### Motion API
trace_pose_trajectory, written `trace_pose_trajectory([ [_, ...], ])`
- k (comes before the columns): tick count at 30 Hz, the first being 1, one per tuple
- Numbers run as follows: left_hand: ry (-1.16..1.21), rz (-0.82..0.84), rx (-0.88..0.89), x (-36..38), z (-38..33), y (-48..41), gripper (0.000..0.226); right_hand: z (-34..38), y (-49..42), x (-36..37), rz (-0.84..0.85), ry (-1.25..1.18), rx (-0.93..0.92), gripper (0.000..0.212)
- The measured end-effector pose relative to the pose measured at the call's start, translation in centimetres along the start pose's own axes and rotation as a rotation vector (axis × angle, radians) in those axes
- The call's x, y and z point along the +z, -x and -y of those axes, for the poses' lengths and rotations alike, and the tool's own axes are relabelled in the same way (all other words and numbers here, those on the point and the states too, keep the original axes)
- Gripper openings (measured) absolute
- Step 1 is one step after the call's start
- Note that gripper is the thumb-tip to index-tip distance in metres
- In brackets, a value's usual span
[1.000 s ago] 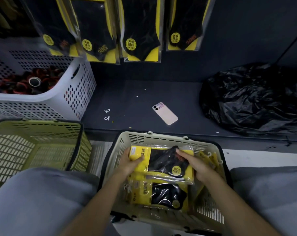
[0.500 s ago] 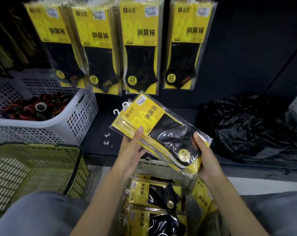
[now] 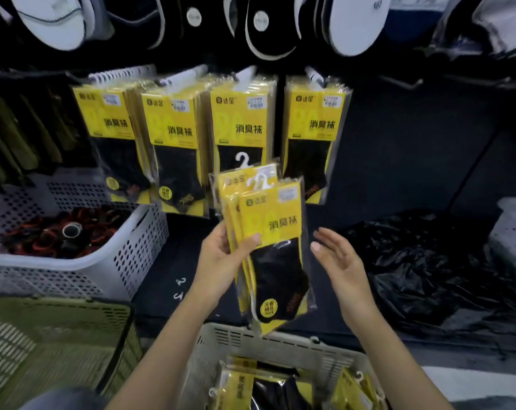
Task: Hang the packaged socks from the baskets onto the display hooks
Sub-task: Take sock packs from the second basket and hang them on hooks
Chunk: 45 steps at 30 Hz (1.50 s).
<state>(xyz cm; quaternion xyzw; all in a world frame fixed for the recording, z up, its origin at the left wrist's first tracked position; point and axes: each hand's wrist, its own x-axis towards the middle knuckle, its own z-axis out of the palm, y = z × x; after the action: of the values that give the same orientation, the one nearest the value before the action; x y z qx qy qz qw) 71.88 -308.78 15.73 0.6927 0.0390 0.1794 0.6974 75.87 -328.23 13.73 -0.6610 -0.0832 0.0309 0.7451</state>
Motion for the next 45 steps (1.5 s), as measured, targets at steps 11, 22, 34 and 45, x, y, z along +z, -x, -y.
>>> trace_pose_trajectory([
  [11,0.035,-0.013,0.088,2.1,-4.1,-3.8,0.035,7.1,-3.1,1.2,0.055,-0.144,-0.176,0.032],
  [22,0.026,-0.083,0.254,1.7,-8.8,-6.6,0.026,10.4,-5.0,1.7,0.072,-0.084,-0.275,0.03],
  [34,0.076,-0.004,0.191,1.8,-7.9,-5.5,0.037,13.4,-4.7,1.0,0.237,0.03,-0.22,0.035],
  [45,-0.002,0.069,0.247,1.6,-8.3,-5.3,0.038,17.2,-5.9,0.8,0.256,0.417,-0.355,0.023],
])
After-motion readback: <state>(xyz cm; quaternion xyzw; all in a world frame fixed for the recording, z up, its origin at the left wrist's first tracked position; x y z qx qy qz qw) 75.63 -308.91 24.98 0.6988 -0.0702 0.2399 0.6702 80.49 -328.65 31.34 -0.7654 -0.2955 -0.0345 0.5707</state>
